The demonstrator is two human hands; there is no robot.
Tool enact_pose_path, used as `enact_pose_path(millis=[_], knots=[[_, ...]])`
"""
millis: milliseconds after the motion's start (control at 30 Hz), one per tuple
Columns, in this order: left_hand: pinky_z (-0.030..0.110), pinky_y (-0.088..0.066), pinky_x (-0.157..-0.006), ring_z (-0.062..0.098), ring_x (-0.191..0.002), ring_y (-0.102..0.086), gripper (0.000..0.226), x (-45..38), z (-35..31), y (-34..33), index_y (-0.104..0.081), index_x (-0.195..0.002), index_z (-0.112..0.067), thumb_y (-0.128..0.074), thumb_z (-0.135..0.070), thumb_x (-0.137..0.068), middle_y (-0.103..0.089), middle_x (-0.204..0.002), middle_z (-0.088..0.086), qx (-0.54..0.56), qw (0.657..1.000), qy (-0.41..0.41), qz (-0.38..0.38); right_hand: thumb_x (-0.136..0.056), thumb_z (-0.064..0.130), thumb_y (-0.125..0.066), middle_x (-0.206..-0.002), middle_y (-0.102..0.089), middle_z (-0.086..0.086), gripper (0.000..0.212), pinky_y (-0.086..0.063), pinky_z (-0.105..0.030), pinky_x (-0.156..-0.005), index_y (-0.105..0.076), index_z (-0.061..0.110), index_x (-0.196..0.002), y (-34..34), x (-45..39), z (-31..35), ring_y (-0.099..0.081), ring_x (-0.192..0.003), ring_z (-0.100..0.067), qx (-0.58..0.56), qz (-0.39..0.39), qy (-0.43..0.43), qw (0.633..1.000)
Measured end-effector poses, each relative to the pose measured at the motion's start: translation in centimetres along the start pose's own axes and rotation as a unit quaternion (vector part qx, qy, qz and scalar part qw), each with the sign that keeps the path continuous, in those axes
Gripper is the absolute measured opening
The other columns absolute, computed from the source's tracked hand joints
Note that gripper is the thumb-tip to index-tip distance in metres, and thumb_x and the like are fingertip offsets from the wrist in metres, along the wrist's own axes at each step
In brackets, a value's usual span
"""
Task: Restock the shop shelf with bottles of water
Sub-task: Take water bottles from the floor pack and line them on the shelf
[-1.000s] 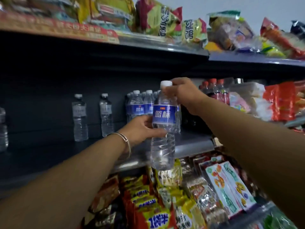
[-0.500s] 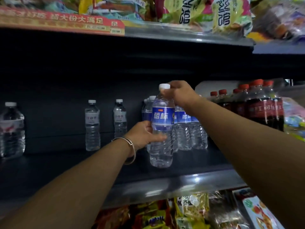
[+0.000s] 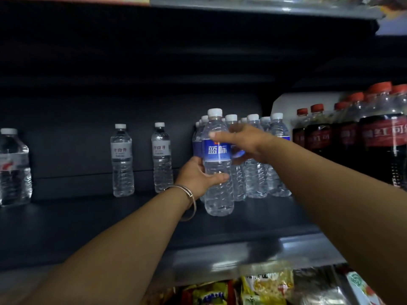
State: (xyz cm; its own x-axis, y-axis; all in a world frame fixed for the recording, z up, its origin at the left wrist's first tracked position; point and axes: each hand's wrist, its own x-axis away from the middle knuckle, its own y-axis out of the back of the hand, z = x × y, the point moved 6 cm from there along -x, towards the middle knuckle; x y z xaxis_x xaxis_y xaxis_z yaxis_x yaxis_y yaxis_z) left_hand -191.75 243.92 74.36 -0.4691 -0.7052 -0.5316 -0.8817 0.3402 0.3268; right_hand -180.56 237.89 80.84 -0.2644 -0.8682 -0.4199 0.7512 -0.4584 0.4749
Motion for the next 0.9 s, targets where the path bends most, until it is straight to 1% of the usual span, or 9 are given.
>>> enact_pose_path(millis=[67, 133, 300, 433, 533, 667, 767, 833, 900], knots=[[0.028, -0.052, -0.077, 0.013, -0.085, -0.064, 0.049, -0.6, 0.5, -0.2, -0.046, -0.103, -0.015, -0.081, -0.018, -0.069, -0.064, -0.095, -0.001, -0.029, 0.999, -0.004, -0.02, -0.075, 0.037, -0.076, -0.103, -0.064, -0.015, 0.045, -0.054, -0.048, -0.083, -0.061, 0.01, -0.106, -0.4, 0.5, -1.3, -0.057, -0.083, -0.023, 0.039, 0.04, -0.036, 0.998], [0.036, -0.053, -0.085, 0.018, -0.093, -0.064, 0.056, -1.1, 1.0, -0.4, -0.045, -0.105, -0.015, -0.084, -0.022, -0.066, -0.065, -0.105, 0.003, -0.04, 0.999, 0.001, -0.031, -0.075, 0.03, -0.078, -0.094, -0.061, -0.015, 0.043, -0.056, -0.049, -0.082, -0.062, 0.005, -0.106, -0.5, 0.4, -1.8, -0.059, -0.082, -0.025, 0.02, 0.036, -0.043, 0.998], [0.038, -0.052, -0.091, 0.018, -0.098, -0.065, 0.098, -1.9, 2.1, -0.9, -0.053, -0.117, -0.014, -0.085, -0.054, -0.034, -0.067, -0.11, 0.0, -0.102, 0.994, 0.031, 0.001, -0.077, 0.022, -0.076, -0.08, -0.056, -0.013, 0.036, -0.057, -0.047, -0.078, -0.059, 0.0, -0.1, -0.6, 0.2, -1.5, -0.059, -0.075, -0.028, -0.002, 0.023, -0.037, 0.999], [0.038, -0.048, -0.096, 0.02, -0.103, -0.062, 0.083, -1.2, 2.1, -1.2, -0.046, -0.124, -0.011, -0.089, -0.027, -0.055, -0.063, -0.115, 0.002, -0.12, 0.991, 0.048, 0.02, -0.076, 0.025, -0.077, -0.087, -0.058, -0.016, 0.04, -0.056, -0.048, -0.082, -0.059, 0.002, -0.103, -0.6, 0.3, -1.8, -0.062, -0.083, -0.032, -0.008, 0.019, -0.042, 0.999], [0.034, -0.049, -0.093, 0.019, -0.101, -0.062, 0.073, -0.8, 2.4, -1.3, -0.049, -0.121, -0.01, -0.087, -0.021, -0.06, -0.064, -0.113, 0.001, -0.126, 0.99, 0.059, 0.029, -0.075, 0.027, -0.078, -0.099, -0.06, -0.019, 0.046, -0.057, -0.047, -0.081, -0.057, 0.001, -0.109, -0.6, 0.5, -2.0, -0.064, -0.092, -0.033, -0.01, 0.001, -0.044, 0.999], [0.035, -0.049, -0.095, 0.019, -0.098, -0.065, 0.055, -0.3, 2.6, -1.2, -0.061, -0.113, -0.008, -0.084, -0.017, -0.064, -0.068, -0.108, 0.001, -0.129, 0.988, 0.067, 0.05, -0.079, 0.029, -0.075, -0.086, -0.06, -0.012, 0.047, -0.056, -0.044, -0.083, -0.057, 0.0, -0.11, -0.9, 1.2, -1.7, -0.062, -0.086, -0.027, -0.004, -0.055, -0.033, 0.998], [0.038, -0.049, -0.095, 0.024, -0.1, -0.064, 0.051, 0.5, 2.7, -0.8, -0.061, -0.112, -0.005, -0.082, -0.014, -0.067, -0.067, -0.11, 0.009, -0.154, 0.984, 0.077, 0.046, -0.08, 0.041, -0.071, -0.106, -0.064, -0.02, 0.066, -0.052, -0.044, -0.09, -0.05, -0.002, -0.125, -0.6, 2.7, -1.4, -0.063, -0.094, -0.027, 0.088, -0.111, -0.03, 0.989], [0.04, -0.05, -0.094, 0.028, -0.103, -0.063, 0.049, 1.7, 2.0, -0.3, -0.059, -0.111, -0.003, -0.08, -0.012, -0.067, -0.065, -0.113, 0.015, -0.169, 0.983, 0.068, 0.024, -0.083, 0.04, -0.068, -0.12, -0.061, -0.018, 0.061, -0.048, -0.037, -0.094, -0.051, 0.001, -0.128, -0.3, 4.5, -0.8, -0.059, -0.099, -0.023, 0.163, -0.141, -0.009, 0.977], [0.039, -0.047, -0.095, 0.031, -0.108, -0.057, 0.046, 3.3, 0.6, 0.4, -0.054, -0.113, -0.001, -0.074, -0.01, -0.073, -0.059, -0.118, 0.019, -0.203, 0.978, 0.036, -0.024, -0.086, 0.034, -0.067, -0.127, -0.057, -0.012, 0.056, -0.045, -0.028, -0.087, -0.05, 0.006, -0.132, -0.1, 6.8, -0.1, -0.057, -0.104, -0.022, 0.213, -0.163, 0.018, 0.963]])
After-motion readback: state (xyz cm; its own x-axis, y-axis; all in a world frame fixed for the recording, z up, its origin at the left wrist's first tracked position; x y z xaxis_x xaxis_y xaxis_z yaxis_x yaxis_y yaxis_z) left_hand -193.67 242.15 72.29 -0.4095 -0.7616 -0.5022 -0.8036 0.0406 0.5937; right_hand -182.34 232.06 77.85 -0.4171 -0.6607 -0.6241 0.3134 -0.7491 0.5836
